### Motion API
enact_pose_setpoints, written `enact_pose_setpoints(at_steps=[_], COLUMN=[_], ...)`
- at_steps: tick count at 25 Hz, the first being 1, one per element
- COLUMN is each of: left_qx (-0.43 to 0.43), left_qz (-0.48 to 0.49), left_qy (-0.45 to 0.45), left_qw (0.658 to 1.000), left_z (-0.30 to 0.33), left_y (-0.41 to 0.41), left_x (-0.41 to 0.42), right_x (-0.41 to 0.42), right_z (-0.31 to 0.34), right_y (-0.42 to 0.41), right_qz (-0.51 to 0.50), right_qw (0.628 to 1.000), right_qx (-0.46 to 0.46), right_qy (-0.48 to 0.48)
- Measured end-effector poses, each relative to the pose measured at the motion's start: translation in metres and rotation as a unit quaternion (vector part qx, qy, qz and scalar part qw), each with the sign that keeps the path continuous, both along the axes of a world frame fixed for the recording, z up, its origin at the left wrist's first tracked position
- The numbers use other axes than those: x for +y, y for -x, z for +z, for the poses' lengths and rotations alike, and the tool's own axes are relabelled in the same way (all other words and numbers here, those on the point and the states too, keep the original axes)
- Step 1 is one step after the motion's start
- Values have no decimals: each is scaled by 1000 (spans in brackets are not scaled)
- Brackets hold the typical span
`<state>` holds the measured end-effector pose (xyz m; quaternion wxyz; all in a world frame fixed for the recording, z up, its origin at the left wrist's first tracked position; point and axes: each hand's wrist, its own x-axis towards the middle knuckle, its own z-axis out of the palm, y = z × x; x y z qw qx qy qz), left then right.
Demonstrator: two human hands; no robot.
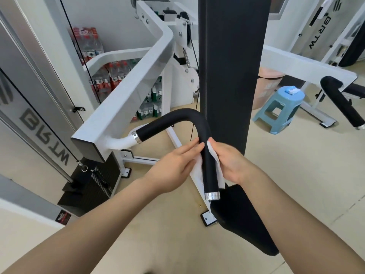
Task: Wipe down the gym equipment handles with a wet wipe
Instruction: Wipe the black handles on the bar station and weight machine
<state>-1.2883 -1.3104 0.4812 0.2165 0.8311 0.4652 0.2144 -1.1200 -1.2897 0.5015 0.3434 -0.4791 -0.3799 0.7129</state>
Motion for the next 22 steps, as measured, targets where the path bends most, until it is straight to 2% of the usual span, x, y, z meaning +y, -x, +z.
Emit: enact_pose_setpoints(at_steps=[2, 5, 8, 10, 11, 12, 13, 14, 17, 19, 21, 22], left_qx=[-12, -47, -99, -138, -154, -165, -167, -161, -153, -149, -136, -132], left_qz=[11, 42, 76, 109, 124, 135, 142, 145, 153, 162, 178, 182], left_qy=[-9, 20, 60, 93, 104, 107, 106, 107, 106, 101, 92, 88], left_qw=[1000, 998, 990, 980, 975, 971, 970, 970, 970, 970, 970, 970], left_z=[-2, -1, 3, 6, 8, 11, 14, 15, 16, 19, 23, 25], left_y=[-3, -7, -10, -11, -13, -14, -14, -14, -8, -2, 2, 2], left_x=[2, -1, -4, -6, -8, -10, -12, -16, -21, -24, -26, -26], right_x=[10, -20, -61, -58, -50, -39, -26, -10, 20, 13, 3, 6], right_z=[3, -20, -37, -43, -41, -38, -33, -24, 3, 11, 14, 17], right_y=[0, -4, -4, -4, -8, -13, -17, -19, -5, 6, 1, -4], right_qz=[10, 66, 103, 128, 139, 163, 200, 238, 252, 332, 407, 408], right_qw=[998, 984, 942, 867, 799, 712, 630, 568, 466, 391, 347, 353], right_qx=[-31, -131, -211, -306, -374, -432, -474, -508, -593, -615, -588, -576], right_qy=[-51, -98, -238, -371, -450, -529, -582, -603, -607, -599, -607, -614])
